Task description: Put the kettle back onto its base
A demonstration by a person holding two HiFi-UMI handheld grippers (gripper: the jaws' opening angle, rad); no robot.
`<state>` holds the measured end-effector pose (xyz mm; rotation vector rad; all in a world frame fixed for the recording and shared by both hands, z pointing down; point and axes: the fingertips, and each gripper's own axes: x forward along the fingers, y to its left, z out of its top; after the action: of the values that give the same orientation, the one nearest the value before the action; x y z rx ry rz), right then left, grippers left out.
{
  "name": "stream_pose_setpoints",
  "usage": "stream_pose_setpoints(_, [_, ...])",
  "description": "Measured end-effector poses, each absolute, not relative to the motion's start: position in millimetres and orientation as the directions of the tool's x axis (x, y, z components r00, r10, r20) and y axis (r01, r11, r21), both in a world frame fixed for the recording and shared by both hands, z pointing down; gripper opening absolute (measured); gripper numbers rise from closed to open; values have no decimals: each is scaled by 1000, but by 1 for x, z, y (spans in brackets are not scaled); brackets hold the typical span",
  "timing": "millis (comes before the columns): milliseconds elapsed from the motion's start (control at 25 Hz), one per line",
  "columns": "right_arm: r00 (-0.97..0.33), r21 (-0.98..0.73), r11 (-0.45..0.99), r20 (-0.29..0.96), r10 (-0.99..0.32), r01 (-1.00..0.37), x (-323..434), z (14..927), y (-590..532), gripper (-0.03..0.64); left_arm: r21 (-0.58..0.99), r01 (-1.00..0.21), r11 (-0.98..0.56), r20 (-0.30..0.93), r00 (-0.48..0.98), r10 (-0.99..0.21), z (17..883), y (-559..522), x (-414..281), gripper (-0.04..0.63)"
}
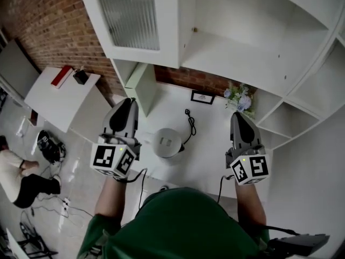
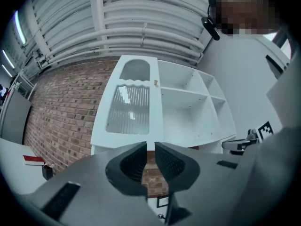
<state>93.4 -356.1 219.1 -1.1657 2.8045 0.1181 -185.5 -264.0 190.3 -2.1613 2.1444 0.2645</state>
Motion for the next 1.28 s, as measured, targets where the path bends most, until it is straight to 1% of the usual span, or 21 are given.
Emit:
stream_pose_setpoints(160, [-712, 58, 711, -123, -692, -701, 94, 215, -346, 21, 56, -998, -31, -178, 21, -984, 193, -262, -174, 64])
stream_pose_setpoints(400, [-707, 54, 706, -114, -698, -706, 102, 221, -343, 21, 107, -994, -14, -111, 2, -994, 217, -262, -178, 64])
stream_pose_setpoints(1280, [-736, 11, 737, -82, -672, -675, 122, 242, -343, 21, 90, -996, 13, -32, -16, -999, 236, -261, -147, 64])
